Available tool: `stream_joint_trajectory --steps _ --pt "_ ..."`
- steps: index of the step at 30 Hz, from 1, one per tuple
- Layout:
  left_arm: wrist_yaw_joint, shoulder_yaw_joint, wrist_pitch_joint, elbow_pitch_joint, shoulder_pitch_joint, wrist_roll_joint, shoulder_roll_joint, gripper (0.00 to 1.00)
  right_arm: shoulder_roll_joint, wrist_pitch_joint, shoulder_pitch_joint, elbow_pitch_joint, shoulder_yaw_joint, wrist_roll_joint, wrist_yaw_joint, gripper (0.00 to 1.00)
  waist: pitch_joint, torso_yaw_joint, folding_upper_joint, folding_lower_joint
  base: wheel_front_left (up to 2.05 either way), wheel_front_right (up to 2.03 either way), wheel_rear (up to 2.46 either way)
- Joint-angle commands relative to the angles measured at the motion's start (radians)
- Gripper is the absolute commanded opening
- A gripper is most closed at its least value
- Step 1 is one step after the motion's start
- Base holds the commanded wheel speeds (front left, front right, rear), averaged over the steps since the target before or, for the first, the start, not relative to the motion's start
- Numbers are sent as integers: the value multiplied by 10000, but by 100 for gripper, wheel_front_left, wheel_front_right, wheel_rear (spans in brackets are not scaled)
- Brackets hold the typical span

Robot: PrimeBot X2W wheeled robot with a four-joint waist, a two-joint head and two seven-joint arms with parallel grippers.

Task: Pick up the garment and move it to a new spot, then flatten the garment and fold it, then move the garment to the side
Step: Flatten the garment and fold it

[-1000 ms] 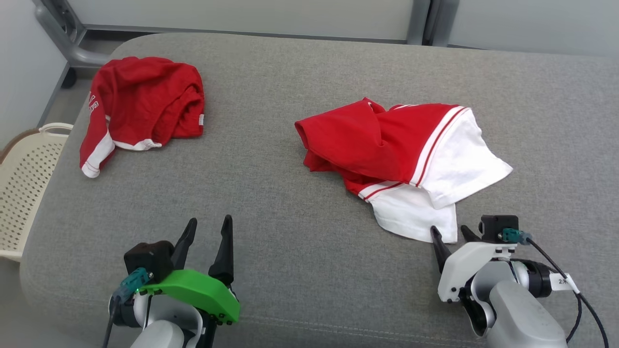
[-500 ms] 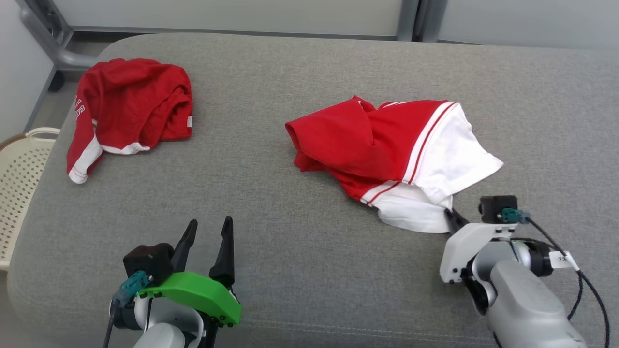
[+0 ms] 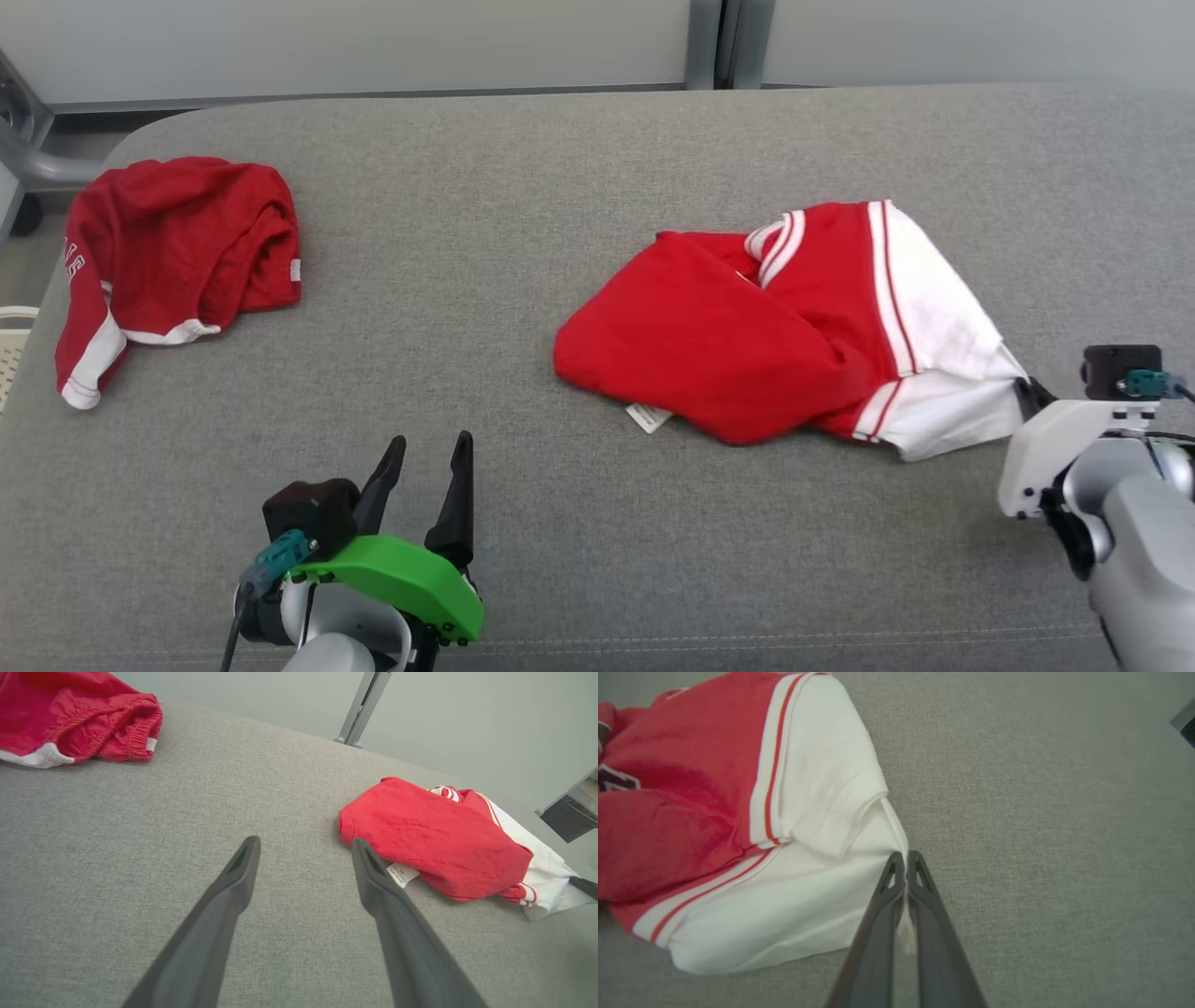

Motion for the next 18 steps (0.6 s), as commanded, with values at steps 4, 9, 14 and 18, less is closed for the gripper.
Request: stream_joint_trajectory --steps 4,9,14,18 --pt "-76 -161 49 51 106 64 -56 100 -865 357 452 -514 -264 127 -20 0 1 -150 0 0 0 0 0" --pt "-152 -345 135 104 34 148 -53 100 -1306 547 601 -741 -559 89 -20 0 40 -201 0 0 0 0 0" --pt "-342 -709 313 183 -201 251 -168 100 -1425 537 535 -633 -846 -101 -20 0 78 -251 0 0 0 0 0" --pt "-602 -1147 549 475 -463 372 -345 100 -1316 376 430 -384 -954 -261 -20 100 72 -320 0 0 0 0 0"
